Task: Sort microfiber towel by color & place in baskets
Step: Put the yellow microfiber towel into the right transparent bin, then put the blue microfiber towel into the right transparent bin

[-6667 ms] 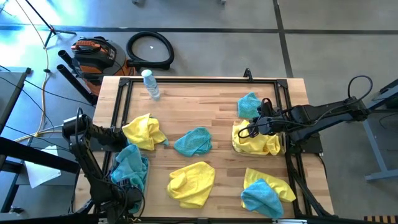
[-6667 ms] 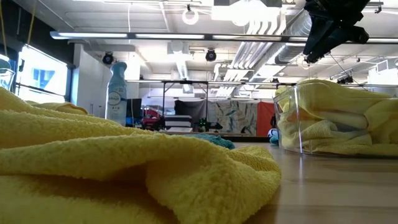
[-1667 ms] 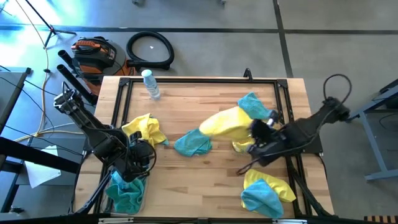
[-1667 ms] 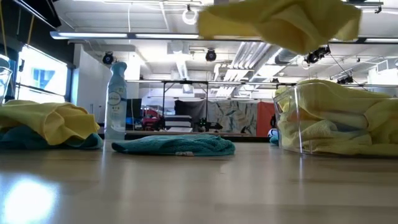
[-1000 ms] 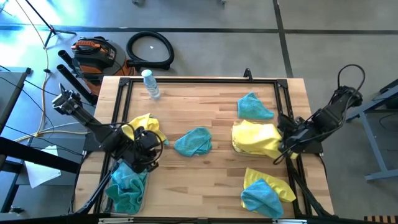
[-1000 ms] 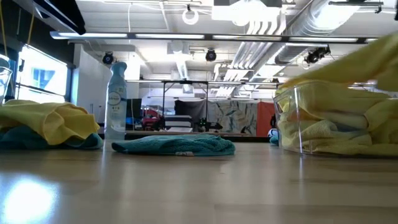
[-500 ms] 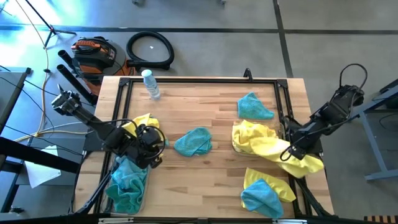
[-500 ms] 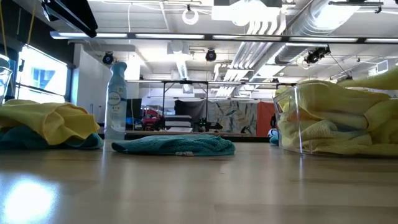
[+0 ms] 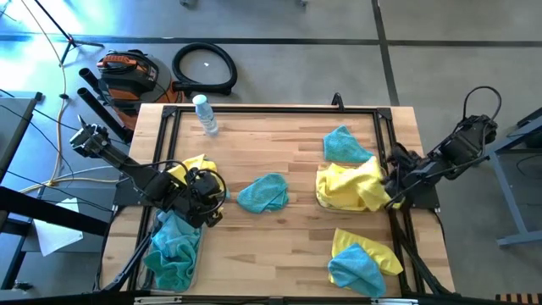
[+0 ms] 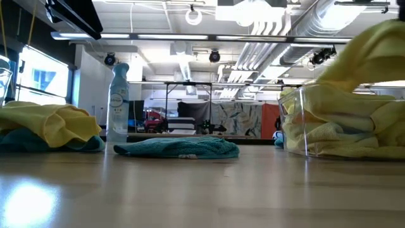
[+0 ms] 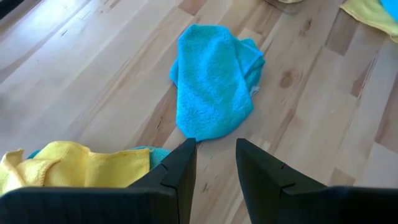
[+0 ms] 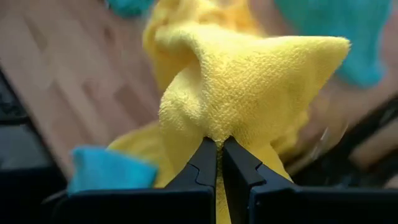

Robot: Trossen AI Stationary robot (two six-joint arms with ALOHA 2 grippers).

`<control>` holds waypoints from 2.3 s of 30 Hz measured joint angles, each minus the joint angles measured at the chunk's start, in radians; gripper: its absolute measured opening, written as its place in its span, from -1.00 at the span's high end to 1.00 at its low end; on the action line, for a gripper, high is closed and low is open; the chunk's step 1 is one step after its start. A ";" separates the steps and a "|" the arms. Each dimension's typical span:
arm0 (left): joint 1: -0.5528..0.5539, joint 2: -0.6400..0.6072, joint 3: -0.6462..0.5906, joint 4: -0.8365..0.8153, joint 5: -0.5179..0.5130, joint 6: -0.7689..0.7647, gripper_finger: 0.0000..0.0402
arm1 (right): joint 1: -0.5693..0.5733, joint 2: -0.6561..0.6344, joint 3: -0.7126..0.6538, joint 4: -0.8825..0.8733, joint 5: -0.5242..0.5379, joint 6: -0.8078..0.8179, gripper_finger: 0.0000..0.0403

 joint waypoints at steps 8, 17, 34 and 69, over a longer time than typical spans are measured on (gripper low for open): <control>0.000 0.000 0.000 0.017 0.000 0.000 0.50 | 0.000 0.129 -0.001 0.001 0.062 -0.333 1.00; 0.000 0.000 0.000 0.061 0.001 0.000 0.50 | 0.000 0.229 -0.131 0.091 -0.024 -0.627 1.00; -0.001 0.000 0.000 0.062 0.005 0.000 0.50 | -0.156 0.097 -0.643 0.533 -0.169 -0.543 1.00; -0.001 0.000 0.000 0.061 0.004 0.033 0.50 | -0.227 0.088 -0.237 0.197 -0.248 -0.327 0.41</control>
